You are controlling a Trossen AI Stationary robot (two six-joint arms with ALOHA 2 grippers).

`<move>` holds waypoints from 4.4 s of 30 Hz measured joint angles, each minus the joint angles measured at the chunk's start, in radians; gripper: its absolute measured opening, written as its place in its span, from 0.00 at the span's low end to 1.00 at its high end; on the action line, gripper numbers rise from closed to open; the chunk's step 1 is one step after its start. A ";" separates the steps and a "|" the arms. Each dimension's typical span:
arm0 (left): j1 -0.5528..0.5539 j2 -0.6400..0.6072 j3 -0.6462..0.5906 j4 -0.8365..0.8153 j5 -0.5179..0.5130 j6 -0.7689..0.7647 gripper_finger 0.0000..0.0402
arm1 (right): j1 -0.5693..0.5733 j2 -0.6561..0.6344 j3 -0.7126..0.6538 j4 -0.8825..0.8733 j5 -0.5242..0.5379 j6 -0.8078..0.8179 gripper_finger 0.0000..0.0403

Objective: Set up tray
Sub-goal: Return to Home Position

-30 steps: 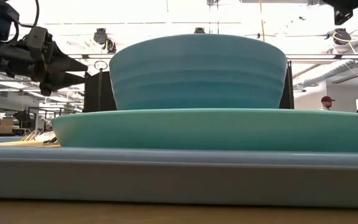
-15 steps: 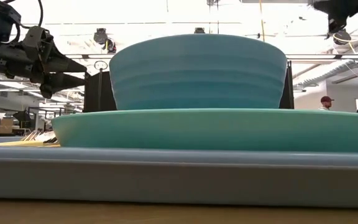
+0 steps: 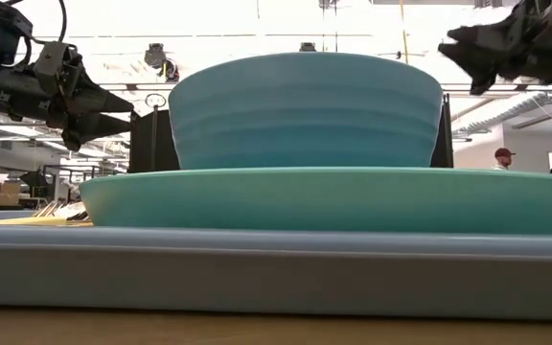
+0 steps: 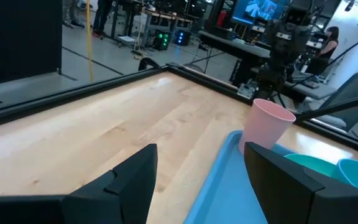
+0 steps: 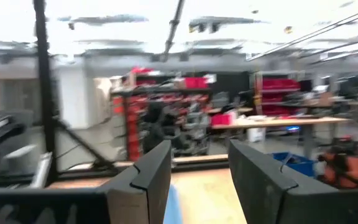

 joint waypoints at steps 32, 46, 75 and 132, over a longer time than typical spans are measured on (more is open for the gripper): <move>0.000 0.000 0.000 -0.008 0.009 0.049 0.61 | 0.004 0.152 -0.094 -0.143 -0.212 0.164 0.38; 0.000 0.000 -0.002 0.004 0.052 0.136 0.61 | 0.041 0.153 -0.095 -0.151 -0.209 0.245 0.38; 0.000 0.000 -0.003 0.036 0.048 0.127 0.61 | 0.040 0.153 -0.096 -0.150 -0.207 0.265 0.38; 0.000 0.000 -0.001 0.037 0.050 0.127 0.61 | 0.040 0.153 -0.096 -0.150 -0.207 0.265 0.38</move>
